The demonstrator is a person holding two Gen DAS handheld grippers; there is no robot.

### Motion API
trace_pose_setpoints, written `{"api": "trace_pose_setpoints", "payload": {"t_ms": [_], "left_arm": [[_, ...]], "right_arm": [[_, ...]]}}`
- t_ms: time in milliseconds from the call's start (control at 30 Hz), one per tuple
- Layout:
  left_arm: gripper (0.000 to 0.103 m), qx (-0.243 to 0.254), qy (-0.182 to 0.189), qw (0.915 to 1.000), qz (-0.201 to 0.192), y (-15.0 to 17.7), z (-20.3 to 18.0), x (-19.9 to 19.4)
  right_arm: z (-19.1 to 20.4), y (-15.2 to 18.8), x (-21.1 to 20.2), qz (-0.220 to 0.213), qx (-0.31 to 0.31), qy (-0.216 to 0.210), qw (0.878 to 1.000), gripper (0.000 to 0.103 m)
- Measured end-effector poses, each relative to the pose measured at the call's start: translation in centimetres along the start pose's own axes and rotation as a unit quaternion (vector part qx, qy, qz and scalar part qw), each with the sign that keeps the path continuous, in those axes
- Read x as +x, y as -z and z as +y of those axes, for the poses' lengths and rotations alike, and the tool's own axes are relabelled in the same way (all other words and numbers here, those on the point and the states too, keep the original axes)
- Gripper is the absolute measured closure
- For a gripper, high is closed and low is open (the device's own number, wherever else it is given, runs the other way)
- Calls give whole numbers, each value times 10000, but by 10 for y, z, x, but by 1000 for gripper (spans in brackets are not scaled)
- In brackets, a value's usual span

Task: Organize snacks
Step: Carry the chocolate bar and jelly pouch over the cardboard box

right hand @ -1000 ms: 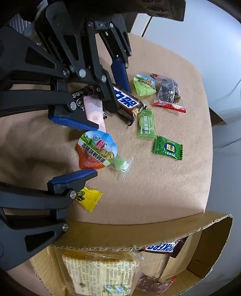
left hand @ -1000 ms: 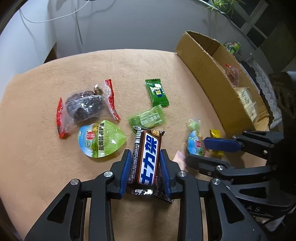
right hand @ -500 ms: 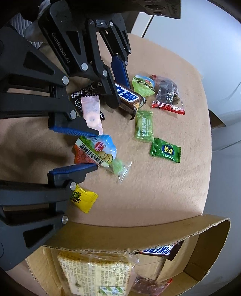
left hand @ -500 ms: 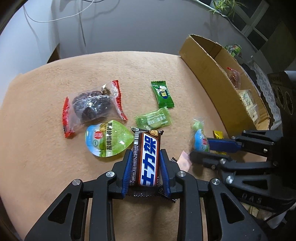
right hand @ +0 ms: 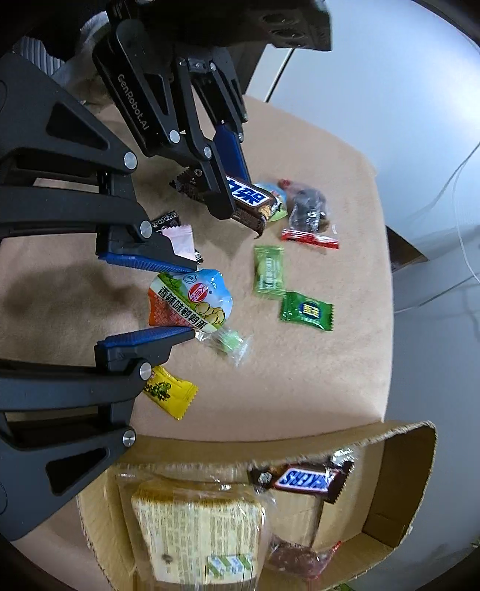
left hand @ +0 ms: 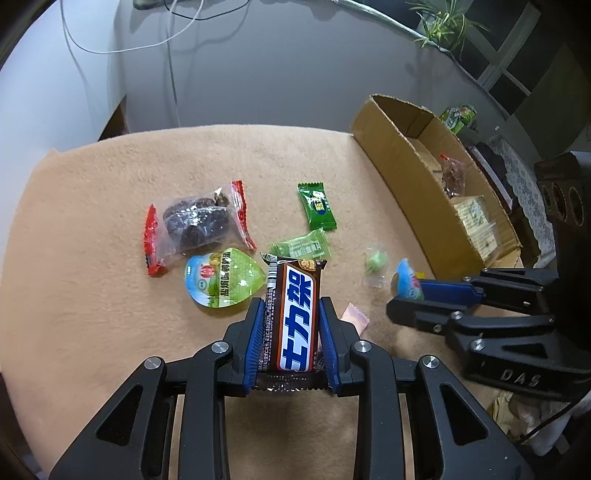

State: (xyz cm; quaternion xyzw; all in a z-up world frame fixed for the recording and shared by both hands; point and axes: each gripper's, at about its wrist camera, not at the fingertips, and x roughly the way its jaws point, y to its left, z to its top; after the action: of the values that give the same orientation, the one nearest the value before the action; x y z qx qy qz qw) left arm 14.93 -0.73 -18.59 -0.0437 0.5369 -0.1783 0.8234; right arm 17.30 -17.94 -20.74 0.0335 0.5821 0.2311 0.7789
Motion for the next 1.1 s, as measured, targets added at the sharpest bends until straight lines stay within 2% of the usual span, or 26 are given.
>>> {"api": "trace_pose_setpoints", "payload": {"t_ms": [167, 433, 833, 1100], "left_arm": [[76, -180, 9, 9998, -104, 2, 9, -14], [76, -179, 57, 9993, -326, -10, 6, -37], [75, 114, 362, 9979, -516, -48, -36, -29], [75, 322, 500, 9965, -595, -77, -65, -15]], "right_arm": [[0, 8, -23, -164, 19, -87, 9998, 74], [-5, -3, -57, -453, 77, -65, 9989, 74], [-61, -31, -107, -901, 365, 449, 9942, 74], [-102, -59, -119, -1032, 506, 804, 9901, 74]]}}
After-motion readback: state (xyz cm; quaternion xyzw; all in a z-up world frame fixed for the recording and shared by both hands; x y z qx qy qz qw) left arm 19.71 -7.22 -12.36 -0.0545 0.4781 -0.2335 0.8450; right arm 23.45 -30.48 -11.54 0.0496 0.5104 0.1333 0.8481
